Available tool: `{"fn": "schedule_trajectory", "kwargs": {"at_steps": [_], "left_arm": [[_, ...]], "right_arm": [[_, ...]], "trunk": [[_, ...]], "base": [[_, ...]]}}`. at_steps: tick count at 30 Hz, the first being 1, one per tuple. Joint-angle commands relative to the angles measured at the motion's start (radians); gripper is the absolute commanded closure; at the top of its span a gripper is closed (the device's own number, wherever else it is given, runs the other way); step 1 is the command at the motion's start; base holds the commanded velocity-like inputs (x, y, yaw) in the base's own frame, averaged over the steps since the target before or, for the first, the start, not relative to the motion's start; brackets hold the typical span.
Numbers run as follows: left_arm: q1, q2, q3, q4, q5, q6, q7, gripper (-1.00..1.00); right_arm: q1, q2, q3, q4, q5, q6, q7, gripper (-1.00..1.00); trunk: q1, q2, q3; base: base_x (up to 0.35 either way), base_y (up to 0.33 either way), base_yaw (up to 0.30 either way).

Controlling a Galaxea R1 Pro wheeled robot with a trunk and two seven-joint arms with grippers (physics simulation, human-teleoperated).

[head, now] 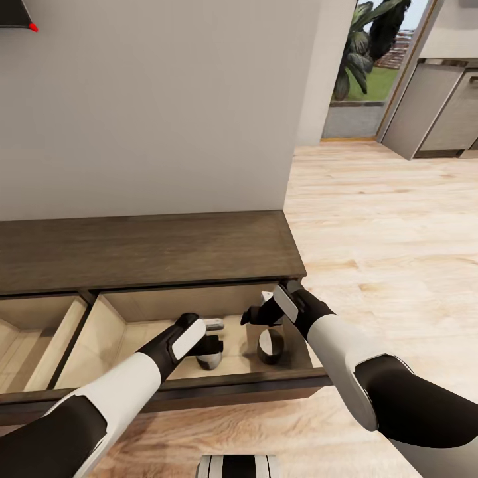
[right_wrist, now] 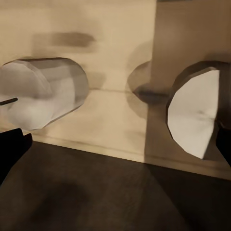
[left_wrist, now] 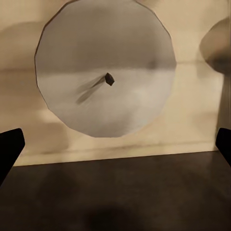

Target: Place each of the two pumpkins and all three candles from the living room inside a cabinet in the living room (use any cabinet), then make sure every cabinet is closed, and position the cauldron so it is next to a table in the living room.

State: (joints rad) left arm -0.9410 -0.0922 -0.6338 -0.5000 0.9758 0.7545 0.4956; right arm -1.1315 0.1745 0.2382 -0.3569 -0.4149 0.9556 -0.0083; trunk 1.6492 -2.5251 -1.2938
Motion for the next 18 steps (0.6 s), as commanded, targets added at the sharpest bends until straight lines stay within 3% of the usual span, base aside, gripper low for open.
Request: {"fn": "schedule_trajectory", "kwargs": {"at_steps": [1, 18], "left_arm": [[-0.001, 0.000, -0.006, -0.001, 0.011, 0.000, 0.009, -1.00], [-0.001, 0.000, -0.006, 0.000, 0.011, 0.000, 0.009, -1.00]], "right_arm": [[-0.001, 0.000, 0.003, 0.000, -0.001, 0.003, -0.001, -1.00], [-0.001, 0.000, 0.003, 0.000, -0.002, 0.003, -0.001, -1.00]], "trunk": [[0.000, 0.000, -0.001], [-0.006, 0.002, 0.046]], "base": [[0.000, 0.000, 0.000], [0.000, 0.000, 0.000]]}}
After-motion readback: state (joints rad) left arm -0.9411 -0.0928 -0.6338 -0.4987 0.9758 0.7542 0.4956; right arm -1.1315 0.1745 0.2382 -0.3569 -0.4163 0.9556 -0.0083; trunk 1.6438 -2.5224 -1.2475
